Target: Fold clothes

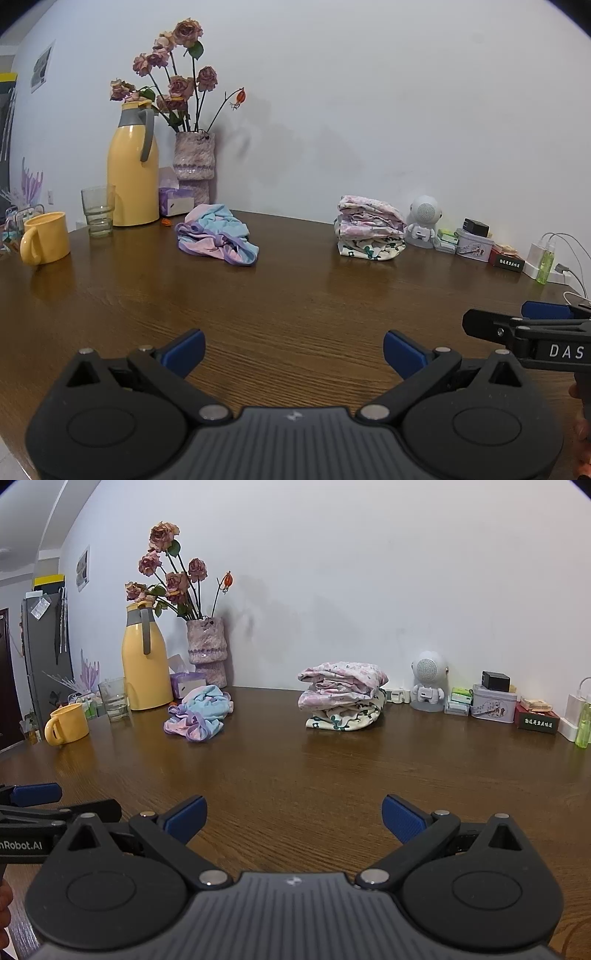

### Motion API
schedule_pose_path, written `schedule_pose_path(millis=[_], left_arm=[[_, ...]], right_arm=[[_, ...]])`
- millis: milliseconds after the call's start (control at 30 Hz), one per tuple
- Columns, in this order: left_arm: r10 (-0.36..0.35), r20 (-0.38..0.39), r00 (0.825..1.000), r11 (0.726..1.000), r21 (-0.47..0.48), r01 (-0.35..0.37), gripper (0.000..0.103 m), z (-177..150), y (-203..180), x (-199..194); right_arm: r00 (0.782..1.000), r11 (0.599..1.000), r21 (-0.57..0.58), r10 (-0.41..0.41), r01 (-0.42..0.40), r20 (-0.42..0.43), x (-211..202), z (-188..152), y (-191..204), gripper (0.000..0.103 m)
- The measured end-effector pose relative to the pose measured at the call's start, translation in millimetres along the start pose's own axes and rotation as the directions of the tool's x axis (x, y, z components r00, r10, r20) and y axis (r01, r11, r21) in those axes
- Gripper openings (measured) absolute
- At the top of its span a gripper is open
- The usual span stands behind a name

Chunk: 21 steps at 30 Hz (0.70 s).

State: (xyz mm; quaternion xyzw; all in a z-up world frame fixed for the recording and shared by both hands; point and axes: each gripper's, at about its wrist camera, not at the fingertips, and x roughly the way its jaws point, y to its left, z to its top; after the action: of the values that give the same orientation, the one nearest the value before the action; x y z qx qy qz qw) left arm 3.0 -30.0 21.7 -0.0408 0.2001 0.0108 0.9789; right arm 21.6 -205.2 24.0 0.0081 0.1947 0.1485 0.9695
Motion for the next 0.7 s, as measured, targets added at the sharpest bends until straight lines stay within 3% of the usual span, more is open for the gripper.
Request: schedule_pose_path(millis=[700], left_arm=[[0.016,-0.012,1.0,1.0,-0.011,-0.016,0.103,-2.0,-0.8,-1.1]], right_arm=[[1.0,1.0,0.001,0.006,-0.006,-0.024,4.5,-2.5,-0.5,0.103]])
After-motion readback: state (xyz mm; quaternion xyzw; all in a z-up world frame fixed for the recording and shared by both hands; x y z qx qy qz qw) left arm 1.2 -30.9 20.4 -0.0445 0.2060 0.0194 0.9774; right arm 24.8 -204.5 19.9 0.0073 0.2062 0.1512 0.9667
